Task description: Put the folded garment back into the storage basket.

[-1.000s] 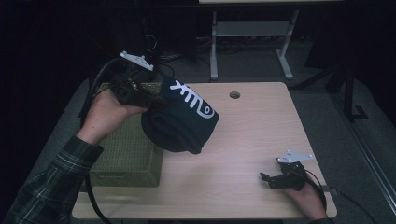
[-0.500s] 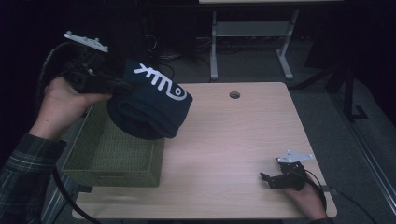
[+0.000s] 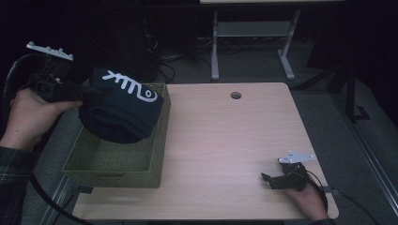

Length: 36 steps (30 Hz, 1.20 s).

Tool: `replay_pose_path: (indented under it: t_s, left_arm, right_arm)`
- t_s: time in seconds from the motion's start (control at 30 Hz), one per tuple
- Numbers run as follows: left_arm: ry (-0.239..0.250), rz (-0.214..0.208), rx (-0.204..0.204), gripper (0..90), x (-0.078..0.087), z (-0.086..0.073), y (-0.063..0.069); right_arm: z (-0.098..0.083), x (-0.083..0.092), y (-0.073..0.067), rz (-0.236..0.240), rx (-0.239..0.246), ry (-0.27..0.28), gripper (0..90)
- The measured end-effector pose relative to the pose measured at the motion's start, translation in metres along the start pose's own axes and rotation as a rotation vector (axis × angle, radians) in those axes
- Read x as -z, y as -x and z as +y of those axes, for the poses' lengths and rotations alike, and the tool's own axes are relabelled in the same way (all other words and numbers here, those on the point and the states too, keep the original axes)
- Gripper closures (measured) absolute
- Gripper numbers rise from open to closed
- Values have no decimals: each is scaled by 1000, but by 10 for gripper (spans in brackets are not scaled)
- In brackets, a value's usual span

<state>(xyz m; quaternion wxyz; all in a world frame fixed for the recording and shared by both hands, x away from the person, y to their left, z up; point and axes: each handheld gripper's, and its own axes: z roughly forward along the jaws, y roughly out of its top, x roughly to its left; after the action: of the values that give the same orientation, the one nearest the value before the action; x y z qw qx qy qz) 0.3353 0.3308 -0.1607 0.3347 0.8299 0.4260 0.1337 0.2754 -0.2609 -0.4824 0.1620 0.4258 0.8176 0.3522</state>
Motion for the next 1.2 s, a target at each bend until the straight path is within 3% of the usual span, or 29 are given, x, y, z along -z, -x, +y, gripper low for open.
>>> replay_pose_path:
  t_s: [0.53, 0.87, 1.2]
  left_arm:
    - [-42, -30, 89, 764, -32, -40, -22]
    - [-74, -1, 119, 764, -51, -59, -32]
    - [-95, -35, 132, 764, -70, -70, -32]
  right_arm:
    - [0, 0, 0, -1, -2, -1, 87]
    - [0, 0, 0, 0, -1, 0, 87]
    - [0, 0, 0, -1, 0, -2, 87]
